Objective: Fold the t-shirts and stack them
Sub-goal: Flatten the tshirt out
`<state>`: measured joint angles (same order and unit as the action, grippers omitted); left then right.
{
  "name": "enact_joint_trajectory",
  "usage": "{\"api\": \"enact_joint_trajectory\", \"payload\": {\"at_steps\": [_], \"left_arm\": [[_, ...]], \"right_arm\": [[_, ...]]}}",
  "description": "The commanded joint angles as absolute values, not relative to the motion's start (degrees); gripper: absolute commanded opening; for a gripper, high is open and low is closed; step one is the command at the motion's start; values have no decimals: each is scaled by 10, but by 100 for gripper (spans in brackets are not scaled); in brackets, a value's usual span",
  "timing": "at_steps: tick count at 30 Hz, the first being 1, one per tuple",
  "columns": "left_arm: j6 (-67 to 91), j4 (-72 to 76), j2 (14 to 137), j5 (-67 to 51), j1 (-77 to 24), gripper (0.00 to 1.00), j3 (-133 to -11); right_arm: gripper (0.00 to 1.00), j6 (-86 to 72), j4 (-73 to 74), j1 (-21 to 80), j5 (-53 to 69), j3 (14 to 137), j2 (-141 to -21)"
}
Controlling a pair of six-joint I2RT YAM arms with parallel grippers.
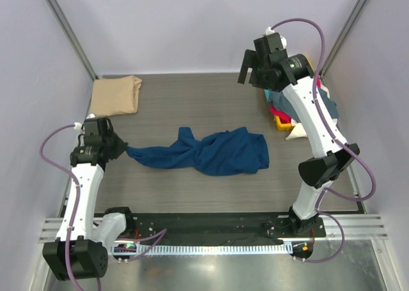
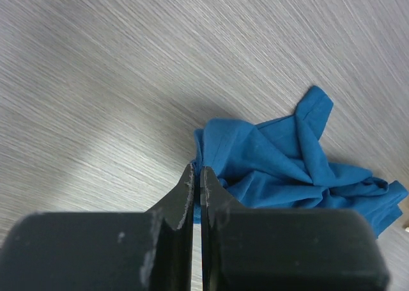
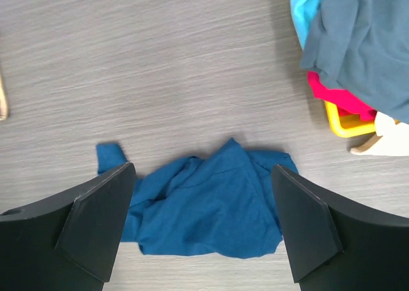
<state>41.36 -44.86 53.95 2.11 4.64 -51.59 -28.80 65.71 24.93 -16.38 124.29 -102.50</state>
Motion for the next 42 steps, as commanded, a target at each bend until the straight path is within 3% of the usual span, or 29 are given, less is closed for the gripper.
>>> {"api": "enact_joint_trajectory", "payload": {"at_steps": [1, 6, 10, 17, 21, 25, 27, 32, 38, 42], "left_arm": [[401, -447, 534, 7, 48, 0, -512], [397, -453, 505, 31, 49, 0, -521], [405, -447, 473, 40, 49, 0, -510], [389, -448, 467, 37, 50, 0, -523], [358, -463, 519, 7, 50, 0, -555], [340, -468, 563, -23, 54, 0, -563], [340, -461, 568, -45, 59, 0, -557], [340, -457, 565, -52, 70, 0, -552], [340, -460, 556, -48, 78, 0, -549], [341, -457, 553, -47, 78, 0, -548]], "right_arm": [[94, -289, 694, 245, -122, 1290, -1037], [94, -279, 694, 245, -106, 1271, -1015], [99, -258, 673, 244, -119, 1196, -921], [100, -307, 601, 240, -201, 819, -646], [100, -379, 514, 246, -56, 646, -583], [95, -461, 430, 306, -76, 487, -570], [94, -479, 398, 319, -81, 454, -567], [80, -469, 346, 319, -89, 439, -637], [80, -451, 315, 314, -133, 468, -722], [80, -412, 294, 254, -142, 505, -759]]}}
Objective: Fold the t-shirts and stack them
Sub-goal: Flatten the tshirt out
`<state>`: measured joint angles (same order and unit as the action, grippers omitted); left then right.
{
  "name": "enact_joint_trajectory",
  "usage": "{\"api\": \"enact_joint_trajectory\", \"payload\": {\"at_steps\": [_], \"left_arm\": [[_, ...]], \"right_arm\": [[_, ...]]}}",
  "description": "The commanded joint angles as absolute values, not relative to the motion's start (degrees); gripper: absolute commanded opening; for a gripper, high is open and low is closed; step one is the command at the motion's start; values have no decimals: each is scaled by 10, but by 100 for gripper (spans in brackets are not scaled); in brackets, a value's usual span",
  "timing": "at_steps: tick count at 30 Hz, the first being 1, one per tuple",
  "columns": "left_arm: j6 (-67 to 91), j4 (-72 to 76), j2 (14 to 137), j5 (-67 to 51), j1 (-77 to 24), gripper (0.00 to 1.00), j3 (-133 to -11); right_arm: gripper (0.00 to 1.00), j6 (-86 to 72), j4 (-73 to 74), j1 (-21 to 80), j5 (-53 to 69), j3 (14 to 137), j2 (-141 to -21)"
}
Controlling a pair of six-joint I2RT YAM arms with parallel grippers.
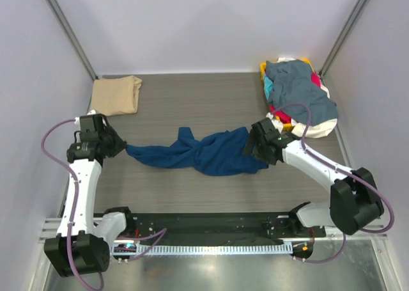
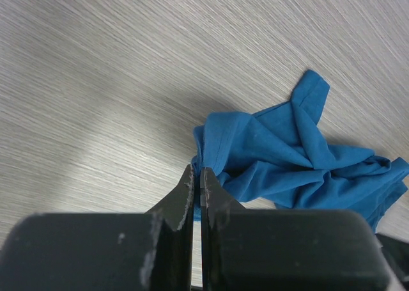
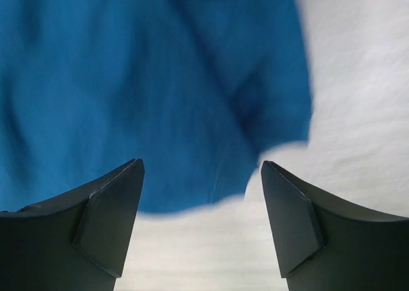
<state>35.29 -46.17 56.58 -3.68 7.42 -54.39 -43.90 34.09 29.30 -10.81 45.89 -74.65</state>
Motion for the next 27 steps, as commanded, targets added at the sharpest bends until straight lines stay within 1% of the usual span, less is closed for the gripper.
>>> {"api": "enact_joint_trajectory", "payload": {"at_steps": [1, 6, 7, 10, 13, 27], "left_arm": [[341, -458, 553, -47, 77, 0, -548], [341, -459, 548, -43, 78, 0, -548], [342, -460, 548, -41, 78, 0, -548], [342, -459, 545, -39, 78, 0, -548], [343, -461, 544, -37, 78, 0, -548], [345, -461, 541, -31, 78, 0, -547]], "right_arm": [[80, -400, 287, 244, -141, 514, -767], [76, -379, 271, 203, -125, 556, -819], [70, -377, 262, 190, -117, 558, -824], [57, -378, 247, 176, -99, 551, -838], [51, -379, 239, 167, -100, 542, -843], [45, -380, 190, 152, -76, 484, -868]]}}
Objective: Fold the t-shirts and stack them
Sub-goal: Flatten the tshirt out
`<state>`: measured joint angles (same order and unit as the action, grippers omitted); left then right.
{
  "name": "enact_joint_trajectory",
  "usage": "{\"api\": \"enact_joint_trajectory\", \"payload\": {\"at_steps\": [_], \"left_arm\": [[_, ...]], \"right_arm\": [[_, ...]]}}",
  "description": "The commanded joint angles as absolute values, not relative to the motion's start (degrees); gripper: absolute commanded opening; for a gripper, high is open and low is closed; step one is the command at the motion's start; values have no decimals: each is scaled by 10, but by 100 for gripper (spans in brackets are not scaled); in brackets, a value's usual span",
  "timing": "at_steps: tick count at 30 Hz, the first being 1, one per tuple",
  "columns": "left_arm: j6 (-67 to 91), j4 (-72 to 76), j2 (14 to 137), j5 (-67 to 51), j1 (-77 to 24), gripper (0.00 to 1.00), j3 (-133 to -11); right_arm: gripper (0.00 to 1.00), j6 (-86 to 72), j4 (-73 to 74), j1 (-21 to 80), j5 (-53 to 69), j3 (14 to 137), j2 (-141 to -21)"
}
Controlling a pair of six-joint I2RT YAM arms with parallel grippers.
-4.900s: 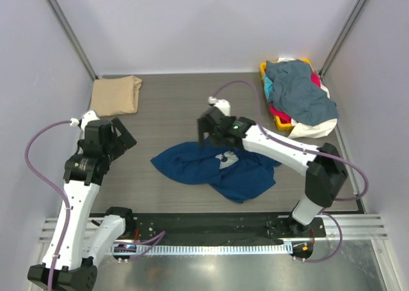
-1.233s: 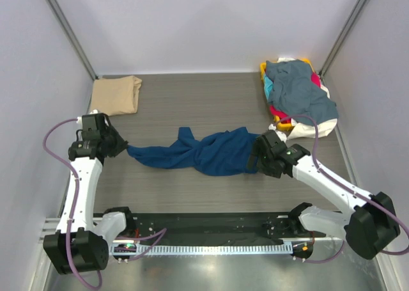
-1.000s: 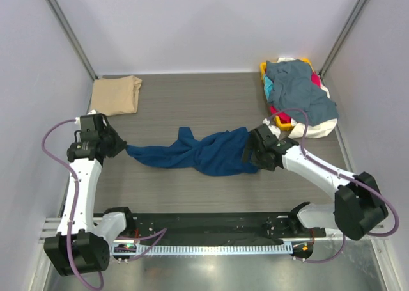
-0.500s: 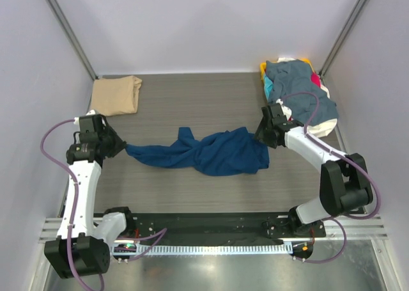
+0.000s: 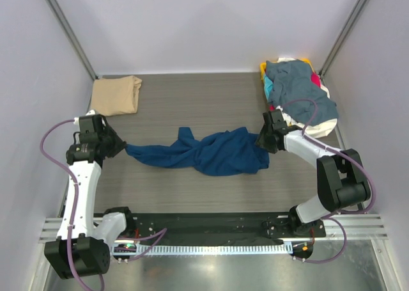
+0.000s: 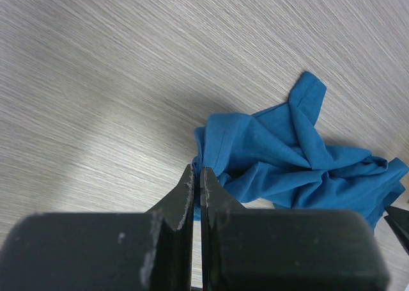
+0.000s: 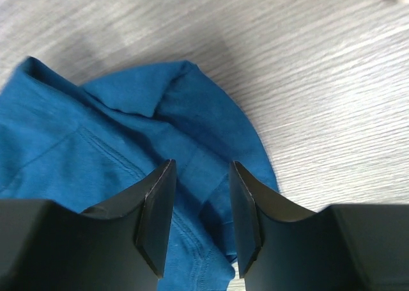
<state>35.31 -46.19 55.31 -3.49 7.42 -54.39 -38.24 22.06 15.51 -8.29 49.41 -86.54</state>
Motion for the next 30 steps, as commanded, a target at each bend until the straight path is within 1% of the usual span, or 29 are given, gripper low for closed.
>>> {"api": "enact_joint_trajectory", "payload": {"at_steps": [1, 11, 15, 23, 24, 27, 28, 30], "left_arm": [[346, -461, 542, -31, 78, 0, -547], [348, -460, 544, -29, 78, 0, -546], [349, -459, 544, -32, 78, 0, -545], [350, -460, 541, -28, 78, 0, -545], [350, -460, 541, -28, 78, 0, -545], [350, -461, 540, -27, 77, 0, -545], [350, -461, 540, -27, 79, 0, -545], [350, -461, 537, -23, 78, 0, -546]], "right_arm": [[44, -380, 185, 152, -75, 480, -870], [43, -381, 175, 152, -75, 456, -861], [39, -380, 170, 152, -74, 454, -866], [21, -377, 162, 152, -72, 463, -875], [16, -376, 163, 151, -73, 465, -873], [6, -374, 178, 151, -76, 475, -863], [1, -373, 183, 152, -78, 482, -859], [1, -367, 205, 151, -85, 490, -847]]}}
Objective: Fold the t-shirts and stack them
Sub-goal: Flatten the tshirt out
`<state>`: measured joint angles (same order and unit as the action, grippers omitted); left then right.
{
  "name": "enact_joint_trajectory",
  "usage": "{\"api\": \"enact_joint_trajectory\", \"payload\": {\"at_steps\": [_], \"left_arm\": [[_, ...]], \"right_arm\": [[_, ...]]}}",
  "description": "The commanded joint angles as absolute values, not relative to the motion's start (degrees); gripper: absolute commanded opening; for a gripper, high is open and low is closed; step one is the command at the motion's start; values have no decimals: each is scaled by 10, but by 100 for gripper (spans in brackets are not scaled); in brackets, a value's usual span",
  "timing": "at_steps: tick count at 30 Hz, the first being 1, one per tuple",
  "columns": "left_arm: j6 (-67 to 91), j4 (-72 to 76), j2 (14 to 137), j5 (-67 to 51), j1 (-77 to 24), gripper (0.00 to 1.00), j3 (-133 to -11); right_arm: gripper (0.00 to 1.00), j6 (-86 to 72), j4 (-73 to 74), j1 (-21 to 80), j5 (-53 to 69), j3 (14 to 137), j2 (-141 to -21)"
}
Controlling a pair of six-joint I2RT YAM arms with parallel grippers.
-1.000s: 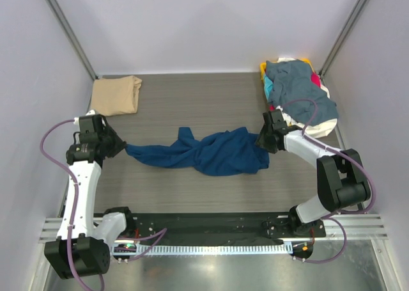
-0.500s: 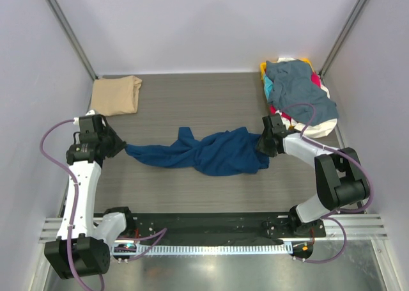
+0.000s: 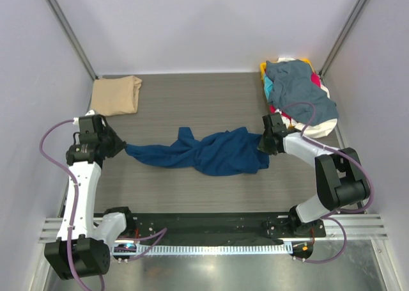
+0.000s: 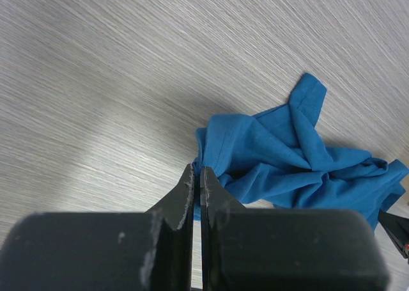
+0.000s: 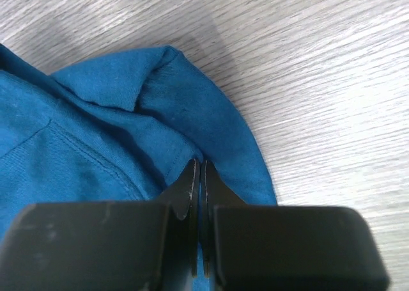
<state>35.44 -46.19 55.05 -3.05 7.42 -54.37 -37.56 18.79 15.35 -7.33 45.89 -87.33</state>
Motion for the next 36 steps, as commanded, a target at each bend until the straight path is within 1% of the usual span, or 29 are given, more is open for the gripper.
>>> {"api": "enact_joint_trajectory", "payload": {"at_steps": [1, 3, 6, 9, 12, 13, 17, 19, 20, 21, 22, 24, 25, 29, 32, 36], "left_arm": [[350, -461, 537, -20, 78, 0, -546], [348, -461, 535, -13, 78, 0, -551], [348, -469, 538, 12, 78, 0, -578], [354, -489, 542, 18, 78, 0, -646], [366, -497, 542, 35, 78, 0, -722], [369, -500, 545, 40, 77, 0, -742], [369, -523, 543, 84, 78, 0, -852], [364, -526, 529, 114, 78, 0, -889], [362, -517, 499, 133, 78, 0, -891], [359, -503, 481, 161, 78, 0, -886], [359, -471, 463, 177, 78, 0, -861], [359, -454, 440, 199, 77, 0, -837], [359, -462, 447, 204, 78, 0, -833], [360, -505, 481, 168, 78, 0, -862], [350, -507, 469, 163, 78, 0, -892], [332, -530, 465, 199, 78, 0, -965]], "right_arm": [[1, -366, 215, 152, -96, 503, -832], [1, -356, 250, 152, -110, 521, -812], [1, -337, 305, 152, -135, 587, -767], [1, -312, 356, 151, -164, 711, -732], [1, -292, 385, 152, -178, 789, -708], [1, -278, 386, 151, -177, 833, -701], [1, -235, 381, 152, -173, 903, -656], [1, -207, 352, 152, -187, 895, -601], [1, -196, 329, 152, -186, 876, -572], [1, -184, 257, 152, -185, 843, -543], [1, -176, 212, 152, -197, 756, -480], [1, -173, 150, 152, -226, 686, -452], [1, -171, 160, 152, -226, 678, -473], [1, -201, 203, 152, -193, 710, -509], [1, -207, 202, 152, -183, 743, -495], [1, -196, 203, 152, -167, 796, -451]]}}
